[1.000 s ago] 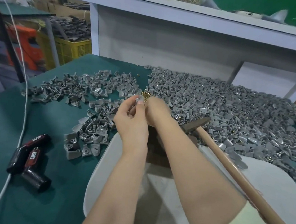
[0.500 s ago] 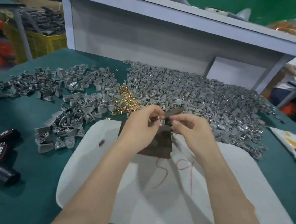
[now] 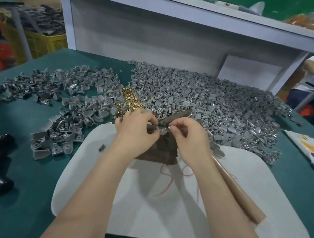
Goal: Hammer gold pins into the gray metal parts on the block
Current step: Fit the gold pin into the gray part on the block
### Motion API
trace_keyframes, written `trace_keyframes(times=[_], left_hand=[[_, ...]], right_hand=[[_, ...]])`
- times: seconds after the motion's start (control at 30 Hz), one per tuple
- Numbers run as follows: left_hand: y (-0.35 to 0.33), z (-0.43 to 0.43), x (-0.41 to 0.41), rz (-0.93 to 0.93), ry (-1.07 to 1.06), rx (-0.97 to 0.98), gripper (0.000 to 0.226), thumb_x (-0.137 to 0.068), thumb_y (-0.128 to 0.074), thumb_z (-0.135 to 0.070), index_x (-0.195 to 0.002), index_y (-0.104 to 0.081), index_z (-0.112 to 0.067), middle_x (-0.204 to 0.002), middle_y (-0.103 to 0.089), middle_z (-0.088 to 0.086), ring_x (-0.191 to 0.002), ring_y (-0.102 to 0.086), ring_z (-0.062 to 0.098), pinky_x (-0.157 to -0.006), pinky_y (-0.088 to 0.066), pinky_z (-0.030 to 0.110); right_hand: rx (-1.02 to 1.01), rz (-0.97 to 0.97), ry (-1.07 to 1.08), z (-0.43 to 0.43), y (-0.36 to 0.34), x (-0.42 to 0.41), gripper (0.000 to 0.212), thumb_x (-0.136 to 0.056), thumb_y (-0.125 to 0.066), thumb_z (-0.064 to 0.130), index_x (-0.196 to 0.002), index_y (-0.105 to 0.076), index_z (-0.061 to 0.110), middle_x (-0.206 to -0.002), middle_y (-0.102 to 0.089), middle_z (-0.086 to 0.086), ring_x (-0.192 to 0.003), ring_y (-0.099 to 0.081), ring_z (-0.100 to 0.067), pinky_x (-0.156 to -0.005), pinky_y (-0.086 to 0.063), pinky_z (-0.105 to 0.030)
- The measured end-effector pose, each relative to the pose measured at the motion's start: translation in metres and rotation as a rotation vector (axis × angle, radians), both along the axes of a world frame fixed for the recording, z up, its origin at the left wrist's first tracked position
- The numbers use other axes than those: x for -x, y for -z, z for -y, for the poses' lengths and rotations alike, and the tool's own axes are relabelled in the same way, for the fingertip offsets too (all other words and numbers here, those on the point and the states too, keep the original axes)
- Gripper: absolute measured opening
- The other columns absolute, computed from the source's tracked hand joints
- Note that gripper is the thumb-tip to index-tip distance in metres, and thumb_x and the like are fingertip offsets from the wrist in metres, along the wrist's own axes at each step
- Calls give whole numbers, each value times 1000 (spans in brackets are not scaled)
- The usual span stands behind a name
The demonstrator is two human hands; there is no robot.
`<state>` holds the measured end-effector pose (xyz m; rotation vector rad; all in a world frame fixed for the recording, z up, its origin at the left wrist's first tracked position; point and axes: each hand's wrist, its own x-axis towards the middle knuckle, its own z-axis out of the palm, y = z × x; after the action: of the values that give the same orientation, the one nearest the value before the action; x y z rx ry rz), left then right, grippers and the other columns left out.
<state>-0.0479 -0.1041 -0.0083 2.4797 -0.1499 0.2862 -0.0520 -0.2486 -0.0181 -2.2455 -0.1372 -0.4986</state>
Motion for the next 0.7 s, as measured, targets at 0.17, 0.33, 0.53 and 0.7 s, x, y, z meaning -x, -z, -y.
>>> trace_keyframes(times=[0.17,0.33,0.53,0.7], left_hand=[[0,2,0,-17,20,-26,5,-89,-58,-29,-92,-62,-31,-111,-54,-7,-115,-45,21,-93,-28,38],[-1,0,0,-18,46,-24,11,-90,-58,-25,-97,-66,-27,-115,-55,-3,-115,-46,24,-96,-33,39],[-3,1,0,-21,60,-31,14,-90,-58,-21,-100,-68,-21,-114,-58,1,-113,-48,27,-96,-39,41],[-6,1,2,-15,79,-61,18,-87,-53,-11,-98,-67,-15,-109,-59,6,-108,-48,32,-90,-41,41]], right_hand=[[179,-4,-33,-7,-9,-1,7,-88,-61,10,-88,-67,14,-91,-56,2,-83,-53,-11,-80,-41,-19],[478,-66,-54,-15,-22,-3,12,-91,-54,13,-96,-65,11,-103,-54,-6,-100,-51,-24,-89,-41,-36],[810,-62,-6,-29,-36,-2,15,-88,-53,7,-100,-61,12,-101,-52,-5,-102,-52,-24,-71,-34,-27],[976,-61,-14,-42,-48,3,21,-86,-48,0,-104,-59,6,-104,-54,-11,-104,-53,-28,-70,-36,-30]])
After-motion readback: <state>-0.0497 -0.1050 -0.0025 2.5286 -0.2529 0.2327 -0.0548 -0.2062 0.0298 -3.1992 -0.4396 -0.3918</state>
